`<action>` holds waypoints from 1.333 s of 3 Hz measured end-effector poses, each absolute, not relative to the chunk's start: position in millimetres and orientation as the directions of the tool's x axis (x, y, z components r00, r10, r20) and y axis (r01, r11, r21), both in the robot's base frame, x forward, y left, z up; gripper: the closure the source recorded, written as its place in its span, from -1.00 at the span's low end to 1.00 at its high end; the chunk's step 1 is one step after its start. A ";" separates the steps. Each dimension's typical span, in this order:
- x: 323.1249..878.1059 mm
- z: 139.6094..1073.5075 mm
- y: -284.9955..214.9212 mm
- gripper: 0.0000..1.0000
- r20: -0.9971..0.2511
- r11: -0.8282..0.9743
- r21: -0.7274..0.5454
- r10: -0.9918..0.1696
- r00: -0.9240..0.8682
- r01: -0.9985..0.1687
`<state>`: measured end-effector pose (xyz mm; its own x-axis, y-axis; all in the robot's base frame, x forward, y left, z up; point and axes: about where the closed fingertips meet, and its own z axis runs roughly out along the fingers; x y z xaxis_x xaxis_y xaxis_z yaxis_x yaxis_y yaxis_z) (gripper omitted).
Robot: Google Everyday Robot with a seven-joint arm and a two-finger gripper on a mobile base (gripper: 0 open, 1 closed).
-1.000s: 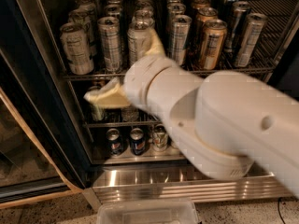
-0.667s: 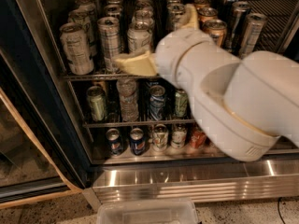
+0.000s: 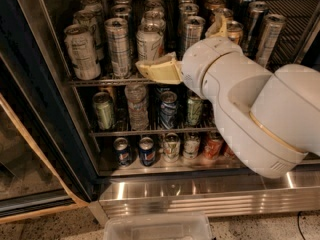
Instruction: Pick redbull can from top shelf of fridge
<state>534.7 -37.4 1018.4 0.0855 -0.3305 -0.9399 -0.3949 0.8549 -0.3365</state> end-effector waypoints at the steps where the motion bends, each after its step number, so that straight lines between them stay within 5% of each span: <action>1: 529.7 1024.7 -36.7 -1.00 -0.947 0.867 -0.320 -0.306 0.097 -0.383; 2: 521.1 1001.5 -49.9 -1.00 -0.975 0.908 -0.221 -0.214 0.060 -0.355; 4: 496.0 978.0 38.2 -1.00 -0.981 0.845 -0.192 -0.155 0.115 -0.498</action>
Offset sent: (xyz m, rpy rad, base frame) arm -0.0488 0.0889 -0.0470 0.2002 -0.1025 0.0227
